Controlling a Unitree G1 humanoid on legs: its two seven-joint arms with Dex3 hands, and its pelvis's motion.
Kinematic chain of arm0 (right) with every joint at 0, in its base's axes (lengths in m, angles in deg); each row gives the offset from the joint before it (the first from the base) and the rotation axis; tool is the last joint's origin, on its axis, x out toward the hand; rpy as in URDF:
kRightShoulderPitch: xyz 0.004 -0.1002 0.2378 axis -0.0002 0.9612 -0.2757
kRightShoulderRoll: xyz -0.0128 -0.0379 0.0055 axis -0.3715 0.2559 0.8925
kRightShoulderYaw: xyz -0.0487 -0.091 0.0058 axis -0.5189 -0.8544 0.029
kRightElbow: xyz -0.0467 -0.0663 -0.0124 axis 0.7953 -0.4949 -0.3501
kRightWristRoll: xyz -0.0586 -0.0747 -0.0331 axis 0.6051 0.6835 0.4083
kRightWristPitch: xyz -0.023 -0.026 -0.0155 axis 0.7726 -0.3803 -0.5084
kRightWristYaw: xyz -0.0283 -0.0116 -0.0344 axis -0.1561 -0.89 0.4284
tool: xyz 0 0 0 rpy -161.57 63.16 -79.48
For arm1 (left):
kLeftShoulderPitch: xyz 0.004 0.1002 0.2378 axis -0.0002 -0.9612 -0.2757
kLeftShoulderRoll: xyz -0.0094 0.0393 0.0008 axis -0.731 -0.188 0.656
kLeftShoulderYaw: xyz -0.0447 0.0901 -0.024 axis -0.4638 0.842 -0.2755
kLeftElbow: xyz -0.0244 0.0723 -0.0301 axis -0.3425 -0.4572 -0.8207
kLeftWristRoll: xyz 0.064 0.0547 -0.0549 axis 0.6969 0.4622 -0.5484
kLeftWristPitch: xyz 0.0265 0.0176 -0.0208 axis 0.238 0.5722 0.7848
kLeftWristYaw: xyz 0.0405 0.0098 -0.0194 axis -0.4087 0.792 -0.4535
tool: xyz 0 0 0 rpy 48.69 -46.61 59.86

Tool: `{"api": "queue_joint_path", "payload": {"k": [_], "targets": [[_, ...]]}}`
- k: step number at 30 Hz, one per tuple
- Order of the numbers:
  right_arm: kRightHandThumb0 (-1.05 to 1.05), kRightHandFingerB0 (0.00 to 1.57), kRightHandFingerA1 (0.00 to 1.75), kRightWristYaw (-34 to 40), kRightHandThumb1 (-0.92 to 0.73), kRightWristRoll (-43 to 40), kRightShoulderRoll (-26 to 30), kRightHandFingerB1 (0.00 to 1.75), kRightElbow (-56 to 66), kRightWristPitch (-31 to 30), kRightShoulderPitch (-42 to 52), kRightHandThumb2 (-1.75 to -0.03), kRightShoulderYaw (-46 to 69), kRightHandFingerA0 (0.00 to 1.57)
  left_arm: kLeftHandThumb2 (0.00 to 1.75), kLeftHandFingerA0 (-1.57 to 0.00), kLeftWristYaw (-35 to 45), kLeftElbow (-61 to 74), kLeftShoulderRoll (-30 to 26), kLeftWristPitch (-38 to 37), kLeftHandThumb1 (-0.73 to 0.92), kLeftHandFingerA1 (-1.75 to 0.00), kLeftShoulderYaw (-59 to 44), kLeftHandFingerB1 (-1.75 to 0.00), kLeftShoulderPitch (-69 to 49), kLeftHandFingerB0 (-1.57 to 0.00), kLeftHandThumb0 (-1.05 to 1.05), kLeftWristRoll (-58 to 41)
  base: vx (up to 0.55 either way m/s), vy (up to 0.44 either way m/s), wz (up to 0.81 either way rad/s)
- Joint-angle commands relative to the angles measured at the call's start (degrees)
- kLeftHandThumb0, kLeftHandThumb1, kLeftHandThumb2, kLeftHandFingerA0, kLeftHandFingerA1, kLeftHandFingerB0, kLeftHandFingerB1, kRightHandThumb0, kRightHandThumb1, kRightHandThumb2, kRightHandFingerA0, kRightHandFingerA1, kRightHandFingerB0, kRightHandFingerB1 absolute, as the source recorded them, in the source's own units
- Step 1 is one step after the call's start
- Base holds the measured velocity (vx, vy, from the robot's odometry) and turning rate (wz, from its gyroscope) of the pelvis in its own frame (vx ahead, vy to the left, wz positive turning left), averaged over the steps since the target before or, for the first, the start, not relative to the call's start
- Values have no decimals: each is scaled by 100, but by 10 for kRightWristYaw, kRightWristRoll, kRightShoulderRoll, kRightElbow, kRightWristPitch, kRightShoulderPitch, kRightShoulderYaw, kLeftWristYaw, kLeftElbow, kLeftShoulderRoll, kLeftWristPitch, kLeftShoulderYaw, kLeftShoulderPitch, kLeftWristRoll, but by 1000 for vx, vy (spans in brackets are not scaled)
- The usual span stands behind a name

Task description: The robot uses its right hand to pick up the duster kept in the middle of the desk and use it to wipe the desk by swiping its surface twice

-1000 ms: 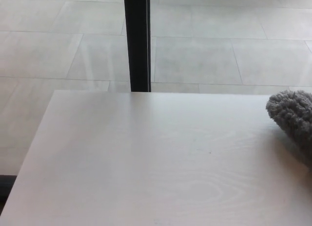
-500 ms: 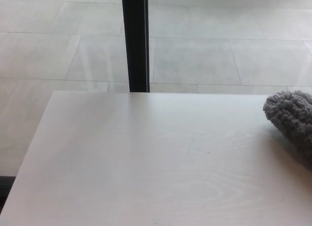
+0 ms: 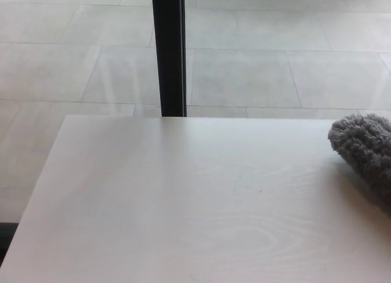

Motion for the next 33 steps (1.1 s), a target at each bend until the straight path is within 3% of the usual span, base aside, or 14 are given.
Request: {"api": "queue_joint_path", "payload": {"k": [1, 3, 6, 10, 11, 12, 13, 14, 18, 23, 24, 25, 26, 33], "targets": [[-78, 0, 166, 50, -73, -252, -58, 87, -186, 122, 24, -62, 232, 111, 60, -68, -6, -5, -5, -16, 67, -56, 8, -47, -15, -60, -43, 9, 0, 0, 0], [-79, 1, 167, 35, -69, -273, -63, 96, -219, 137, 24, -67, 256, 92, 59, -71, -4, -5, -5, -12, 64, -57, 4, -46, -13, -61, -42, 4, 0, 0, 0], [-78, 0, 174, 46, -70, -316, -77, 87, -265, 102, 12, -66, 307, 143, 60, -69, 3, -8, -9, -11, 67, -61, -6, -48, -12, -59, -46, -5, 0, 0, 0], [-77, 5, 163, 36, -53, -329, -95, 59, -272, 88, 10, -103, 329, 157, 59, -72, 7, -8, -10, -2, 63, -64, -27, -48, -15, -60, -47, -25, 0, 0, 0], [-78, 0, 173, 41, -67, -322, -103, 93, -269, 90, 9, -66, 325, 79, 58, -75, 2, -10, -8, 14, 60, -64, -41, -49, -11, -63, -47, -39, 0, 0, 0], [-80, 10, 116, 41, -50, -322, -105, 74, -272, 89, 7, -99, 326, 64, 57, -77, 1, -11, -7, 22, 58, -63, -52, -49, -9, -62, -43, -50, 0, 0, 0], [-80, 10, 116, 40, -50, -321, -105, 74, -275, 91, 7, -99, 328, 64, 57, -77, 0, -11, -6, 23, 58, -63, -53, -49, -8, -62, -43, -49, 0, 0, 0], [-74, 5, 116, 31, -75, -311, -107, 99, -284, 87, 13, -56, 319, 41, 58, -78, -7, -8, -6, 5, 59, -63, -41, -49, -16, -63, -46, -32, 0, 0, 0], [-76, 13, 111, 3, -70, -267, -120, 92, -295, 104, 41, -58, 277, 88, 59, -78, -19, -8, -6, 19, 62, -64, -46, -49, -15, -66, -46, -32, 0, 0, 0], [-78, 22, 106, -16, -68, -234, -112, 87, -329, 119, 61, -59, 217, 91, 58, -78, -29, -10, -7, 18, 60, -63, -47, -52, -12, -68, -47, -19, 0, 0, 0], [-76, 29, 97, -16, -49, -218, -109, 73, -338, 127, 70, -93, 193, 95, 58, -76, -28, -9, -9, 22, 60, -61, -48, -50, -13, -66, -49, -19, 0, 0, 0], [-70, 29, 96, -16, -64, -221, -106, 73, -343, 131, 71, -59, 184, 95, 58, -76, -29, -9, -9, 23, 60, -61, -49, -50, -14, -66, -49, -19, 0, 0, 0], [-78, 46, 96, -18, -49, -214, -103, 80, -349, 138, 76, -93, 166, 103, 59, -73, -28, -9, -9, 17, 62, -61, -47, -52, -17, -65, -48, -15, 0, 0, 0], [-75, 69, 81, -29, -60, -200, -89, 76, -372, 172, 104, -59, 57, 116, 59, -80, -38, -11, -9, 13, 61, -62, -39, -51, -19, -68, -48, -9, 0, 0, 0]]}}
